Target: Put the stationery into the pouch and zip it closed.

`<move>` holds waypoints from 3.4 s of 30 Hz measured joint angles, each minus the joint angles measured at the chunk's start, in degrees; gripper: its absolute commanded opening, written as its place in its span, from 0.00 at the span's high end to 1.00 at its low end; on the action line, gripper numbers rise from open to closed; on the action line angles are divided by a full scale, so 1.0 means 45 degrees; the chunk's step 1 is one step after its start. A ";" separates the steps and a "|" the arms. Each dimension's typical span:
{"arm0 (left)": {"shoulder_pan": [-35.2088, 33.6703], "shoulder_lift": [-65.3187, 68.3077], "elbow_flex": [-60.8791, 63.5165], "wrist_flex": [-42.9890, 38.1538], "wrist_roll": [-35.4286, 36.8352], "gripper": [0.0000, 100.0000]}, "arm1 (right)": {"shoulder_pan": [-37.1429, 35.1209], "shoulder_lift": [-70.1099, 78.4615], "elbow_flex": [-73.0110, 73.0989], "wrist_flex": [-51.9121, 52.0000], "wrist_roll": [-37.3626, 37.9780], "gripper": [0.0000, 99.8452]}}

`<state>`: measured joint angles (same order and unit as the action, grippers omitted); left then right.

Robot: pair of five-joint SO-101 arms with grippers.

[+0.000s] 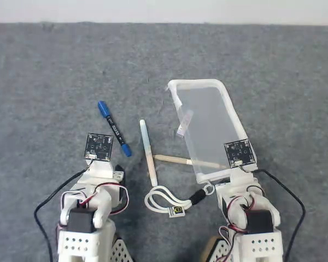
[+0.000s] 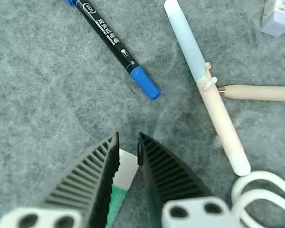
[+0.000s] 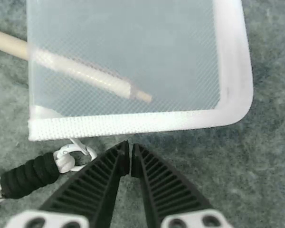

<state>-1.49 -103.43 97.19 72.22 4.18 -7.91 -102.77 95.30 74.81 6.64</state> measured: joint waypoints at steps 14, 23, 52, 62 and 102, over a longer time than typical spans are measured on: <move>-0.0020 0.0000 0.0000 0.0000 0.0000 0.94 | 0.0000 0.0000 0.0000 0.0000 0.0000 0.99; -0.0020 0.0000 -0.0156 0.0195 -0.0098 0.94 | 0.0000 0.0000 0.0000 0.0000 0.0000 0.99; -0.1641 0.0000 -0.0215 -0.0313 -0.2891 0.93 | -0.0957 -0.0020 -0.1074 0.0000 -0.0391 0.99; -0.1993 0.0000 -0.0215 -0.0313 -0.2872 0.93 | -0.1797 -0.0137 -0.1621 -0.0703 -0.1192 0.99; -0.2364 0.0000 -0.0215 -0.0313 -0.2872 0.93 | -0.1915 1.2562 -0.5802 -0.2012 -0.1524 0.99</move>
<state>-12.13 -103.43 96.22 70.81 -8.75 -16.53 -46.24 69.19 65.76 -0.22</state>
